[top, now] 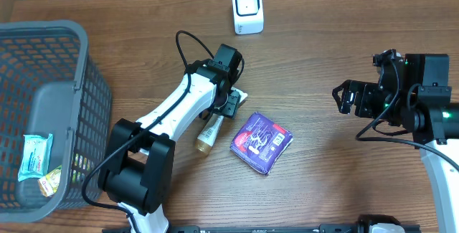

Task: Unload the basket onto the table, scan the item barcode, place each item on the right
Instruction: 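Lower the white tube onto the table left of the purple bag, release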

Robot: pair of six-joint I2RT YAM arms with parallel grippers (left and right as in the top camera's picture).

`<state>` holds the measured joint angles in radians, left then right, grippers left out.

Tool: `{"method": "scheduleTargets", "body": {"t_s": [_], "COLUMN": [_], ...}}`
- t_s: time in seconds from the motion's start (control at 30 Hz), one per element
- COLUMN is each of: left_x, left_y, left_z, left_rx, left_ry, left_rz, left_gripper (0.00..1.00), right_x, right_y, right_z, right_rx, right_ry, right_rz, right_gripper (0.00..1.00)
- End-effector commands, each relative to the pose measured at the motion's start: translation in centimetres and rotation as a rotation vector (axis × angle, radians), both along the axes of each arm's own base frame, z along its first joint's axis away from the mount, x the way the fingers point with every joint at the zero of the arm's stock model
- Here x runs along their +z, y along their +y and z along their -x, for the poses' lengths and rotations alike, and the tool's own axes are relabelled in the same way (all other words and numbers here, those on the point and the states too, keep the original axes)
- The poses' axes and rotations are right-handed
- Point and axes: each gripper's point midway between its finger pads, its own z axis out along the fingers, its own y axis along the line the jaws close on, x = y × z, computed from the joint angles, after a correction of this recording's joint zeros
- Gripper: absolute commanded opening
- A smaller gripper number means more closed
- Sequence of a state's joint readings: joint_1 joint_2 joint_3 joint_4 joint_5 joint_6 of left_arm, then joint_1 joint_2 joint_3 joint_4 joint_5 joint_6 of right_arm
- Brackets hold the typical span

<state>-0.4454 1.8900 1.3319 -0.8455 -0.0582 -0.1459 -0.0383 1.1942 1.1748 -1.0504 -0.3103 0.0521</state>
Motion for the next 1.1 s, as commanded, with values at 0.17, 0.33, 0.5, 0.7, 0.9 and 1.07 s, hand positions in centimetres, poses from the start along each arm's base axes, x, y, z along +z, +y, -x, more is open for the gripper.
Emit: {"method": "scheduleTargets", "body": {"t_s": [0.17, 0.33, 0.5, 0.7, 0.9, 1.07], "left_x": [6.8, 8.7, 7.7, 5.1, 1.9, 0.8], "left_y": [-3.5, -6.0, -8.6, -10.3, -8.9, -8.3], "left_z": [-0.8, 3.0, 8.8, 13.4, 14.2, 11.2], "left_rx": [-0.135, -0.288, -0.461, -0.576, -0.594, -0.554], "left_ry": [-0.032, 0.106, 0.286, 0.384, 0.381, 0.263], "left_rz": [0.149, 0.29, 0.435, 0.432, 0.322, 0.241], "left_gripper": [0.54, 0.53, 0.47, 0.49, 0.51, 0.49], "right_x": [1.0, 1.0, 1.0, 1.3, 1.3, 1.3], "right_y": [0.2, 0.2, 0.2, 0.2, 0.2, 0.2], "right_z": [-0.3, -0.4, -0.4, -0.7, -0.7, -0.7], "right_rx": [0.004, 0.004, 0.004, -0.022, -0.022, -0.022], "right_ry": [-0.028, -0.029, -0.031, -0.038, -0.037, -0.037], "right_rz": [-0.006, -0.006, -0.006, -0.024, -0.024, -0.024], "right_gripper": [0.98, 0.98, 0.98, 0.98, 0.98, 0.98]}}
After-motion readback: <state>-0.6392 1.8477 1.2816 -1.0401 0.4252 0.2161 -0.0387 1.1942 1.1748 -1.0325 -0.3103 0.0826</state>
